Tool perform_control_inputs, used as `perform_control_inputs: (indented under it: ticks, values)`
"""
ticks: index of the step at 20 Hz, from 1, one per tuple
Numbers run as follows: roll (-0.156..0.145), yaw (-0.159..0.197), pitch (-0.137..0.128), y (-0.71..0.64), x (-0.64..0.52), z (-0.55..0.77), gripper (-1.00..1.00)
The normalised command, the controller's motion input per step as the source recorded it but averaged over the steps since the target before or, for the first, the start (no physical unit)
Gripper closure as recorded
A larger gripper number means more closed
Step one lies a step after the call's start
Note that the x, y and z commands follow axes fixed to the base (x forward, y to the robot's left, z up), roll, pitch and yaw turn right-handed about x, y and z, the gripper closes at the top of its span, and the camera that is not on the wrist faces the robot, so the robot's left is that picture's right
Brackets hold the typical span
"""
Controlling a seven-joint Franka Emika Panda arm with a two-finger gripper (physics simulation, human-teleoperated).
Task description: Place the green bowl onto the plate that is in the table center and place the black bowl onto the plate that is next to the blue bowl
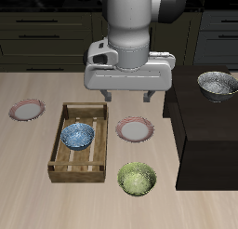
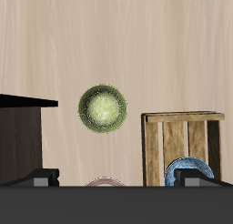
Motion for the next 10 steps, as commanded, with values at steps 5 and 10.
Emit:
perform_control_inputs:
  ticks: [5, 10]
  values:
    - [0.001, 0.002, 0.018, 0.06, 0.33, -0.04, -1.00]
    - [-0.004, 0.029, 0.017, 0.08, 0.30, -0.15, -1.00]
